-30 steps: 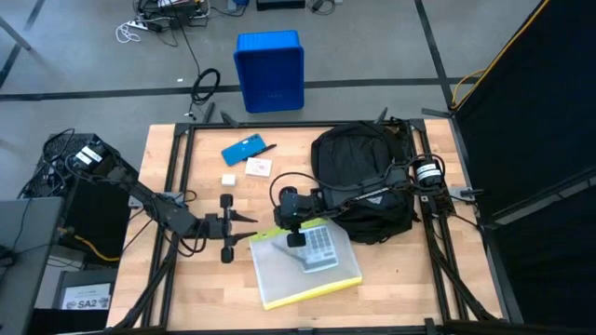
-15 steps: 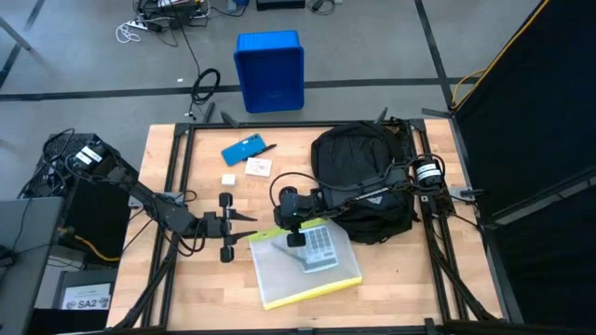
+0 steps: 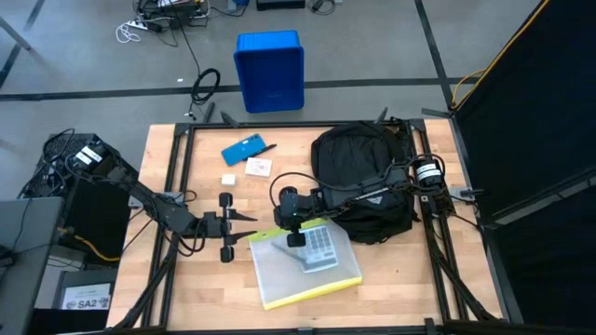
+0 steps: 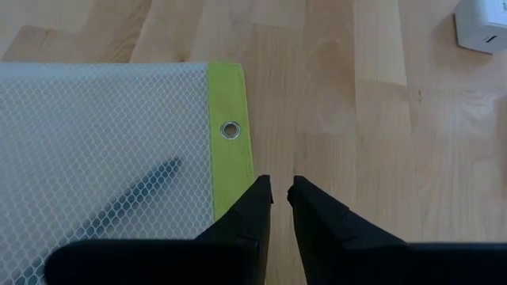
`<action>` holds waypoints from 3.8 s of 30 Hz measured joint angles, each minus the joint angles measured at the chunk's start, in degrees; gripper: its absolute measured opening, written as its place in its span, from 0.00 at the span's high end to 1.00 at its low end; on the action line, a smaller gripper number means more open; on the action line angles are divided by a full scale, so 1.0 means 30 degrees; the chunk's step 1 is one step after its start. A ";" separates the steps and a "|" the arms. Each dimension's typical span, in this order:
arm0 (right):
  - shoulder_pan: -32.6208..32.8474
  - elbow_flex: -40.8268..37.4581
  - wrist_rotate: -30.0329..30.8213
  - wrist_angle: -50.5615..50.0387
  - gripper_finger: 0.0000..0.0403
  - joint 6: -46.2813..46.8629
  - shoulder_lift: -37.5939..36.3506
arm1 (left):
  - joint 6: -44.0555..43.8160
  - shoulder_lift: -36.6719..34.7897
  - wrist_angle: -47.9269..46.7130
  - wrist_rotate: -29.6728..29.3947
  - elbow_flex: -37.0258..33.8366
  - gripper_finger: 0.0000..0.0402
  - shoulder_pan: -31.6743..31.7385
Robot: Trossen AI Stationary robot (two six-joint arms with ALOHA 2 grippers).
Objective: Unpack backpack
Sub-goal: Put the white game card into the white zip bag
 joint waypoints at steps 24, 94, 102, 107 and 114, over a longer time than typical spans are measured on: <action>-0.0217 0.0000 -0.1865 -0.0177 0.93 -0.0231 0.0000 | 0.1008 0.0001 0.1134 0.0152 -0.0007 0.71 0.0000; -0.3934 -1.1227 -0.0039 0.8172 0.94 0.1707 -1.0222 | 0.2992 0.5873 -2.7877 0.6863 1.2960 0.41 1.8765; -0.3804 -1.1227 -0.0106 0.8167 0.93 0.1712 -1.0214 | 0.4000 0.8127 -3.0734 0.9776 1.5830 0.20 1.9561; -0.3803 -1.1227 -0.0156 0.7960 0.94 0.1712 -1.0207 | 0.4075 0.8864 -3.2288 1.2161 1.6763 0.19 2.0776; -0.3803 -1.1227 -0.0161 0.7905 0.92 0.1705 -1.0200 | 0.4510 0.9888 -3.3435 1.2575 1.6837 0.20 2.2040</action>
